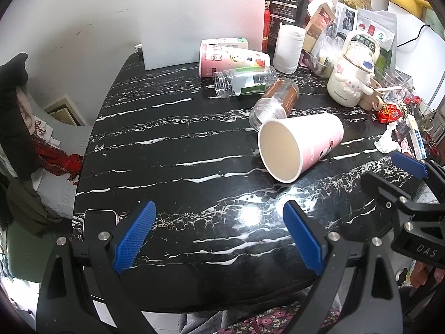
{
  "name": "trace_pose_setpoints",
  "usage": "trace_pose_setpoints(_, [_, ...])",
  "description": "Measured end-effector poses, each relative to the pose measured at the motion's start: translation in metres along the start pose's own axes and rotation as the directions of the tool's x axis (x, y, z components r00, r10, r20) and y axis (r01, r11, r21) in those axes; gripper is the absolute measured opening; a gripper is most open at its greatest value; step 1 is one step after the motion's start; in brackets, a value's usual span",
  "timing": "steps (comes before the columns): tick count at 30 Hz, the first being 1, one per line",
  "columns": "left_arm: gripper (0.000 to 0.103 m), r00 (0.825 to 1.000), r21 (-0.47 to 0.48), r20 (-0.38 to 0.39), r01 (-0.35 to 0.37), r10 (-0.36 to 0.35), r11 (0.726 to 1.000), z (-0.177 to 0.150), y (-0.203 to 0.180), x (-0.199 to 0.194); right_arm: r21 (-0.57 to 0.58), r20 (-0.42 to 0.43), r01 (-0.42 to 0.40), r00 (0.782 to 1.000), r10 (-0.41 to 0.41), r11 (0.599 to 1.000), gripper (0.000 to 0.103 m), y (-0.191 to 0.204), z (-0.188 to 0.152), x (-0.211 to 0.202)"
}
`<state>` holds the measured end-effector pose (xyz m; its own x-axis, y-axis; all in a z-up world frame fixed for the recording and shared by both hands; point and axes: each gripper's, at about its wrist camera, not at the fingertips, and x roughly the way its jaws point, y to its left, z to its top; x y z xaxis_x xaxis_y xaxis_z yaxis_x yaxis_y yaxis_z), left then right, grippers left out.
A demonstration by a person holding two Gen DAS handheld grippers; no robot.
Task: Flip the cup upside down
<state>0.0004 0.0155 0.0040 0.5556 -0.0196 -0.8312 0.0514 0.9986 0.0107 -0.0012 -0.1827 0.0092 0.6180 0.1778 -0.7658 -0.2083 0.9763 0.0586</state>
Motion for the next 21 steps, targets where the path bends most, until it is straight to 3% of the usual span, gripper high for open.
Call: trace_pose_setpoints(21, [0.093, 1.000, 0.012, 0.001, 0.003, -0.003, 1.000, 0.0010, 0.0003, -0.0022, 0.013, -0.013, -0.001, 1.000, 0.001, 1.000, 0.087, -0.0018, -0.0015, 0.0016])
